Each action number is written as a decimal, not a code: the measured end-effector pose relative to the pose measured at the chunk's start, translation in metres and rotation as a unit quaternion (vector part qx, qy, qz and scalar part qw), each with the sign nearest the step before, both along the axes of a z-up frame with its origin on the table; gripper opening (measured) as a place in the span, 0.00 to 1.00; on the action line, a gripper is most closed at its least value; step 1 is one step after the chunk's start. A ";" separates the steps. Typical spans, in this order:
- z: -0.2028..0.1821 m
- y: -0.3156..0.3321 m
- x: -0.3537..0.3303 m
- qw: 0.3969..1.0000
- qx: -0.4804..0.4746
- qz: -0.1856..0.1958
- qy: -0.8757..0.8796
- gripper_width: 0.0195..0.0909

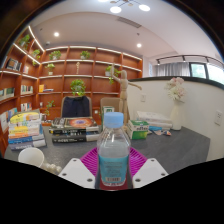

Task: Pour water

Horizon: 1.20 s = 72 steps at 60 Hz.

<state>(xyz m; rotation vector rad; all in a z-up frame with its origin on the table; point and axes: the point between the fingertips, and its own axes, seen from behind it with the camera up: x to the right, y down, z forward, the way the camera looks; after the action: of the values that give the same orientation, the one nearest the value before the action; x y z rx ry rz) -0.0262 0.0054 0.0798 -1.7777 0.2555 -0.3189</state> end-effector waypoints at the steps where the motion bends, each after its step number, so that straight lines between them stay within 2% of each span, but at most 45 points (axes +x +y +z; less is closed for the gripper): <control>1: 0.000 -0.002 -0.001 1.000 0.001 0.001 0.000 0.25; 2: 0.001 -0.003 -0.001 1.000 0.002 0.001 0.000 0.28; 12: -0.006 -0.002 0.000 0.999 0.019 0.009 0.049 0.40; 20: -0.017 -0.004 -0.008 0.995 0.013 0.036 0.097 0.71; 25: -0.011 -0.015 -0.009 0.995 0.016 0.035 0.092 0.81; 30: -0.006 -0.032 -0.012 0.995 0.015 0.034 0.090 0.81; 46: 0.019 -0.105 -0.062 0.991 0.014 0.111 0.069 0.82; 66: 0.060 -0.174 -0.116 0.982 0.044 0.174 0.051 0.82; 72: 0.067 -0.185 -0.126 0.980 0.057 0.183 0.054 0.81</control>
<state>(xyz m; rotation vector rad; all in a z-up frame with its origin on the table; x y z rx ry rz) -0.1524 -0.1799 0.1469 -1.6900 0.0200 0.0561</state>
